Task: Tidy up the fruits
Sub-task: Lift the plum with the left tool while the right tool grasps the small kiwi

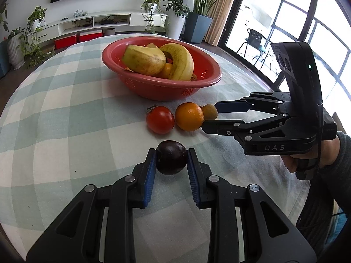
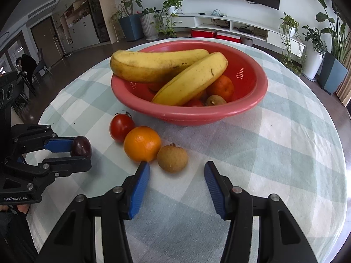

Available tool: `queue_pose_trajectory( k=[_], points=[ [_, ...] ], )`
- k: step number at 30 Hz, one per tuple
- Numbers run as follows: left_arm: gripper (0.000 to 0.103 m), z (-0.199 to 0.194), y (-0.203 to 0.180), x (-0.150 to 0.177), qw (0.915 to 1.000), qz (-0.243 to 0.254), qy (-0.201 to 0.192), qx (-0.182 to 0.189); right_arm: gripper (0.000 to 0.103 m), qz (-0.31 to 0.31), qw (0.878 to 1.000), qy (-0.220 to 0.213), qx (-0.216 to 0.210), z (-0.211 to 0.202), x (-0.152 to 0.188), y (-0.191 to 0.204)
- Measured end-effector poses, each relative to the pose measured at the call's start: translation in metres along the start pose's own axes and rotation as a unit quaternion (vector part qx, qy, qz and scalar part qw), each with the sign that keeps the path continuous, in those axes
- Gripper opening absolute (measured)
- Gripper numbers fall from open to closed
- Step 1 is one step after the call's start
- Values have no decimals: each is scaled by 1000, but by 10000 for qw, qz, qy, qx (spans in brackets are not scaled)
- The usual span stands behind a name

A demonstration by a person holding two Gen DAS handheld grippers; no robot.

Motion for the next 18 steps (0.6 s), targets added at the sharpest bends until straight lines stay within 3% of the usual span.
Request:
queue_pose_trajectory(
  k=[7, 18],
  points=[
    [26, 2, 2, 2, 10000, -61, -7, 55, 55, -533, 9984, -7, -191, 4, -7, 7],
    [26, 4, 1, 2, 9999, -81, 21, 97, 31, -832, 9964, -27, -156, 8, -8, 9]
  ],
)
Point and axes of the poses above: each gripper's, at about its wrist camera, not at the fingertips, and z roughly the way its jaws point, y to its left, x to its underside, the point moved 8 cm from there along z, roughly the way its jaws point, and after that the axes turned 2 degrees about x, right-handed, at the moved point
